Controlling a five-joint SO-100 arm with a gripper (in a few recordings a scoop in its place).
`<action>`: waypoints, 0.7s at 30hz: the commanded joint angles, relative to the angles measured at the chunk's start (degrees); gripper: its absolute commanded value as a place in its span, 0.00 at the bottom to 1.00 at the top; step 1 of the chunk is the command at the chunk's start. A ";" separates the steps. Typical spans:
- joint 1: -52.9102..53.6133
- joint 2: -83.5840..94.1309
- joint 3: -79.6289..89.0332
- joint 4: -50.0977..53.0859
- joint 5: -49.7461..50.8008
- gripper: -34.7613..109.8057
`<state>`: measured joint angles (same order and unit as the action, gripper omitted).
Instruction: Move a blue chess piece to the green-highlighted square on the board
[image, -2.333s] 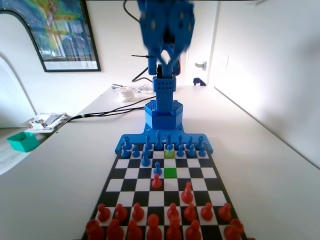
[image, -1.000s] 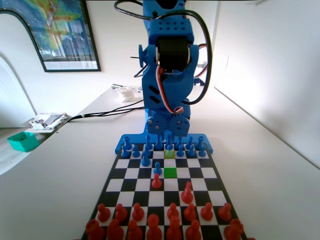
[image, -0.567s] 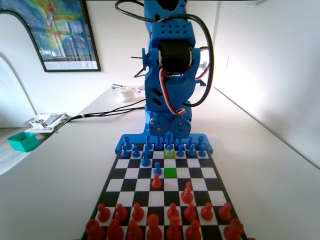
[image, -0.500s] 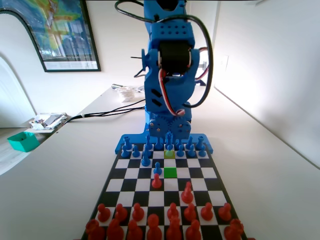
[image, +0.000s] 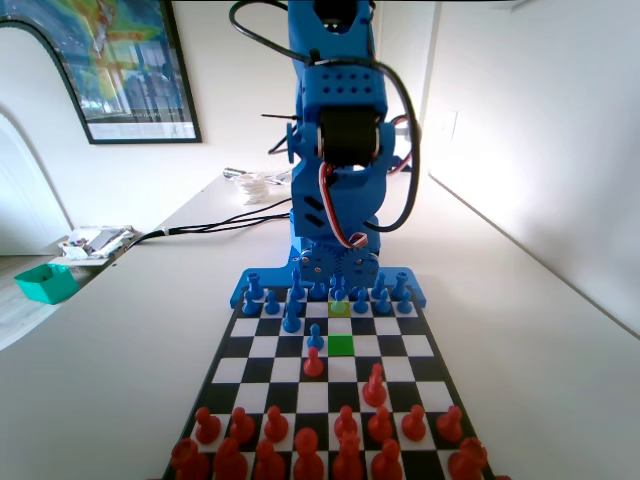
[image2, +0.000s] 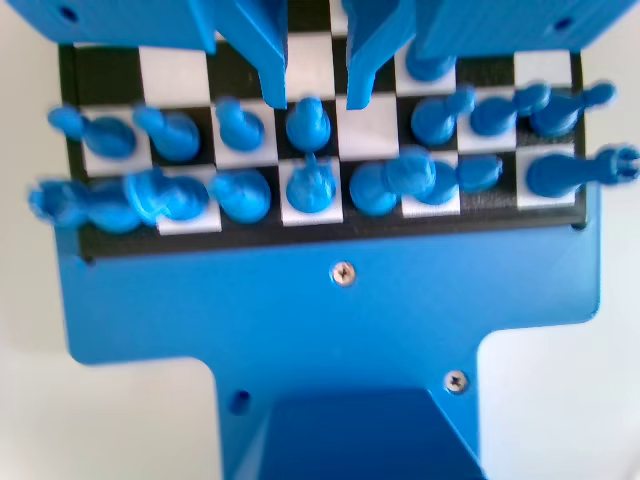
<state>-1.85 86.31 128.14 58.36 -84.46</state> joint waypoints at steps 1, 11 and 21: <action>-0.79 0.26 0.44 -0.70 -0.62 0.32; -1.67 -0.97 1.23 -3.08 -0.35 0.32; -1.49 -1.41 2.46 -5.19 -0.62 0.32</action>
<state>-2.81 84.02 130.17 53.26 -84.02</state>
